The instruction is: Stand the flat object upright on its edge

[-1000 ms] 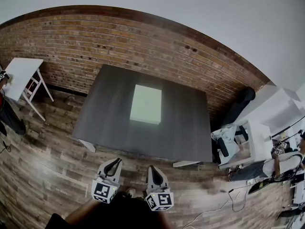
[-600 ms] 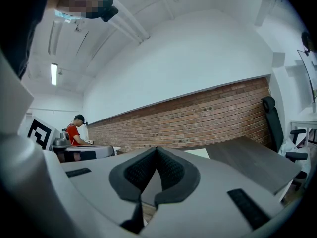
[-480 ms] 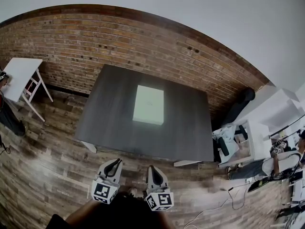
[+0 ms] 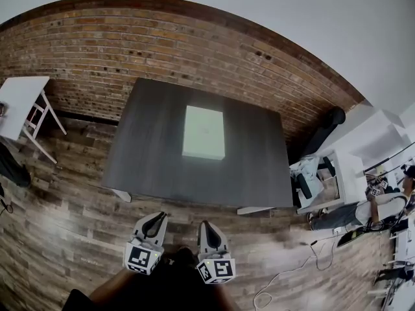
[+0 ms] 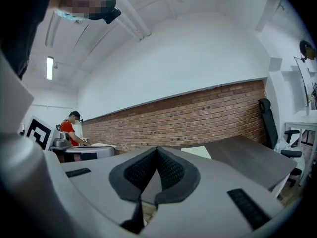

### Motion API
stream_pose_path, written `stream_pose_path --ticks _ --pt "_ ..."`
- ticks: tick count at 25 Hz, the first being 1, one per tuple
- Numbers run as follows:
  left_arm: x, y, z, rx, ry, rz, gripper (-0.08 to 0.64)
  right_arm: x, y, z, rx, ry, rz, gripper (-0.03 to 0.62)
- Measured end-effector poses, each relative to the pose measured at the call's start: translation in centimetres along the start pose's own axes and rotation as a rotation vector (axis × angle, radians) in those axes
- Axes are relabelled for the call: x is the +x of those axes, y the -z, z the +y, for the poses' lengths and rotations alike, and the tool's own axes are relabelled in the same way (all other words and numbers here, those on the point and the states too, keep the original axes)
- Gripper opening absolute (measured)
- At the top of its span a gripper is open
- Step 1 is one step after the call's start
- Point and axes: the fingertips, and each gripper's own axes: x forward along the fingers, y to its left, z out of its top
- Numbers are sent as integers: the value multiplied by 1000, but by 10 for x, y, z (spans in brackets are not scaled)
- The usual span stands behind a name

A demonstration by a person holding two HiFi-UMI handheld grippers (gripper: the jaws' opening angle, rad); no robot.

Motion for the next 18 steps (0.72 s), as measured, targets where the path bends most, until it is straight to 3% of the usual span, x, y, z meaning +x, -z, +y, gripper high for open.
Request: stream_pose_path --ticks 11,18 --pt "18 3 15 -1 2 2 48 22 7 -12 20 12 9 23" --pt "60 5 20 29 -11 19 48 58 4 -50 35 1 11 23"
